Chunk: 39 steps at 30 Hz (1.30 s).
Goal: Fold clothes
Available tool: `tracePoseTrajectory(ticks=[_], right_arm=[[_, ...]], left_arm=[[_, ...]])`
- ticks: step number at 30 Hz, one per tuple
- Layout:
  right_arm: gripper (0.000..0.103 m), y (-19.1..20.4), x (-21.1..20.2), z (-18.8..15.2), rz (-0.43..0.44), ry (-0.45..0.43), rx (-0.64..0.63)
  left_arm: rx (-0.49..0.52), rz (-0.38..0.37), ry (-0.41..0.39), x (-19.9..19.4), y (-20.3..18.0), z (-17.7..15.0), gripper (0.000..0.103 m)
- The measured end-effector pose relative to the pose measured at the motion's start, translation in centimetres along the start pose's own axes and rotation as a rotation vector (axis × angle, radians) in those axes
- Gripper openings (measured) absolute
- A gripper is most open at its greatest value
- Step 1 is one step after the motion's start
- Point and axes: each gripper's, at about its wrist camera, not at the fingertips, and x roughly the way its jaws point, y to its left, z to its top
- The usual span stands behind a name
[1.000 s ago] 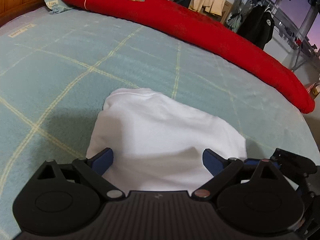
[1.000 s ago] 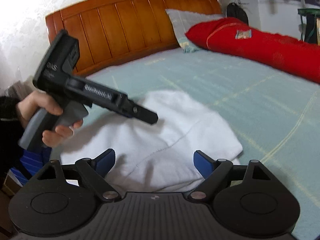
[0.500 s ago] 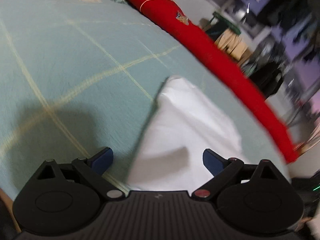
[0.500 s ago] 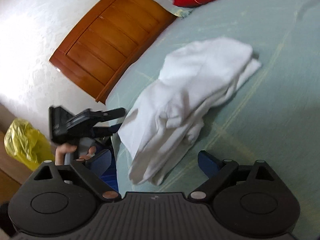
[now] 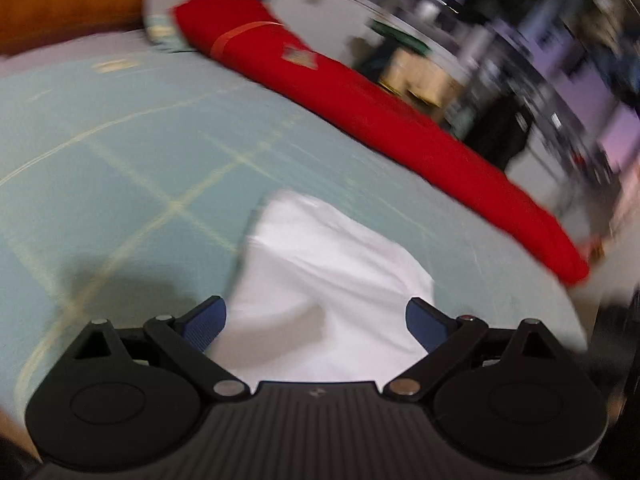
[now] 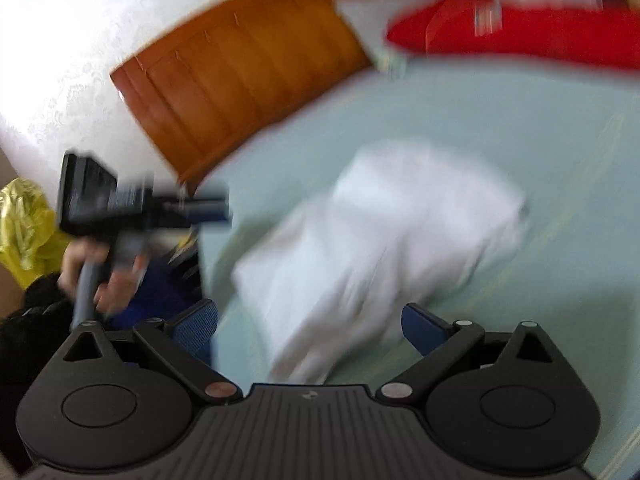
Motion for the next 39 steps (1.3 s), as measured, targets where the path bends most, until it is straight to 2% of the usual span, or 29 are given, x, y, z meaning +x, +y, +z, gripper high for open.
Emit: tracePoseTrajectory(ticks=[2,5,8,10,11,13,17,22,25,29,34,39], right_arm=[[0.101,0.2,1.1,1.8,-0.040,-0.050,-0.108],[0.099,-0.7,4.5,3.9,-0.107,-0.073,-0.237],[0.096,-3.9,8.5,4.2,-0.161,0.018,-0.239],[0.097,-6.0,10.6,3.4,-0.199,0.099,-0.224],[0.097,-6.4,10.8,3.0,-0.209,0.095,-0.236],[0.097,-6.3,10.1,3.1,-0.209,0.079,-0.234],[0.096,-3.6,7.6,3.1,-0.159,0.022,-0.290],[0.096,0.5,7.4,0.7,-0.047,0.057,-0.421],[0.096,1.2,8.6,-1.3,-0.063,0.110,-0.469],[0.100,1.5,9.2,-2.9,-0.100,0.111,-0.527],[0.100,1.1,9.1,-2.3,-0.089,0.112,-0.487],[0.099,2.3,5.5,-1.9,-0.088,0.072,-0.403]], left_arm=[[0.060,0.015,0.038,1.6,-1.3,-0.4,0.096],[0.038,0.019,0.123,3.7,-0.8,-1.7,0.096],[0.055,0.029,0.158,4.0,-0.2,-3.2,0.096],[0.068,0.029,0.175,3.3,-0.5,-3.0,0.096],[0.075,0.029,0.183,2.9,-0.6,-2.8,0.096],[0.083,0.032,0.165,1.9,-0.8,-2.2,0.096],[0.065,0.031,0.064,1.4,-1.2,1.8,0.096],[0.011,-0.072,0.011,5.8,-1.5,6.5,0.096],[-0.018,-0.051,0.038,10.1,-0.8,7.1,0.096],[-0.069,0.002,0.057,14.6,1.3,6.5,0.096],[-0.021,0.048,0.056,13.7,-0.4,6.8,0.096],[0.065,0.009,0.068,9.9,-3.6,5.0,0.096]])
